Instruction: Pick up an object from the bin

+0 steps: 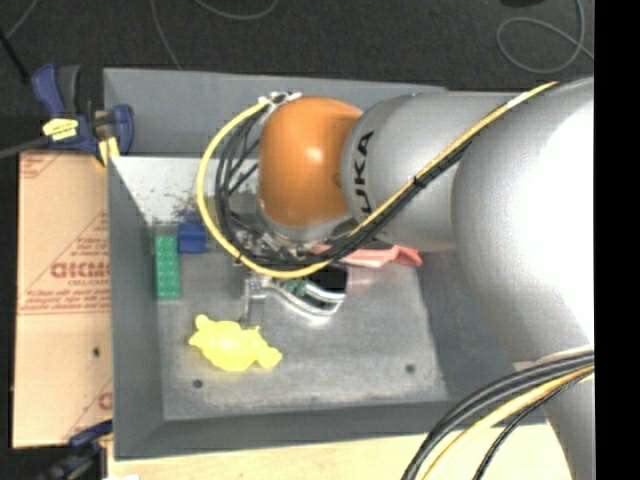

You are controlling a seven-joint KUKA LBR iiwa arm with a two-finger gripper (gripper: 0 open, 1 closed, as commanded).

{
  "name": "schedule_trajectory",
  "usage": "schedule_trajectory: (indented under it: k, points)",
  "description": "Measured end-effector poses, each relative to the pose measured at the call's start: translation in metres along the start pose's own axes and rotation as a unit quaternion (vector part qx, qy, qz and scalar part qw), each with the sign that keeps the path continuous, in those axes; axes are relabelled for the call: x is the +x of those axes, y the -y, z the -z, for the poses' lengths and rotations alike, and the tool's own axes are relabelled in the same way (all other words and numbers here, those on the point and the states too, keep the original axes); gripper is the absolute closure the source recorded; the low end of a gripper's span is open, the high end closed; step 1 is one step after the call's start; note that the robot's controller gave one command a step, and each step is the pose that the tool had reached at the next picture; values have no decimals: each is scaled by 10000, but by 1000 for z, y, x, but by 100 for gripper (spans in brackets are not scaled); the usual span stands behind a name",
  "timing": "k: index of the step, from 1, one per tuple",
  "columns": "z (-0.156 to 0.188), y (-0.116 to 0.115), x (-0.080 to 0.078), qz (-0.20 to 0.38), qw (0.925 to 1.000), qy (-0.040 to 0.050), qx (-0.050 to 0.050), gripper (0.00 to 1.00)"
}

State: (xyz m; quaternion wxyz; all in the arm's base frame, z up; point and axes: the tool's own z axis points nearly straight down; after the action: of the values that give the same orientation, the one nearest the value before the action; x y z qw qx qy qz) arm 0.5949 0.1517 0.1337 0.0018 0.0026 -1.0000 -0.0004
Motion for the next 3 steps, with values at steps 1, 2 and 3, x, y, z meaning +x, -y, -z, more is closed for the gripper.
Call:
schedule_trajectory:
  k: [1,2,3]
  points:
    - [5,1,-1,-13,10000,31,-5,0]
    - [-34,-6,34,60,10000,53,-10,0]
    - [-54,1,48,836,9965,44,-8,100]
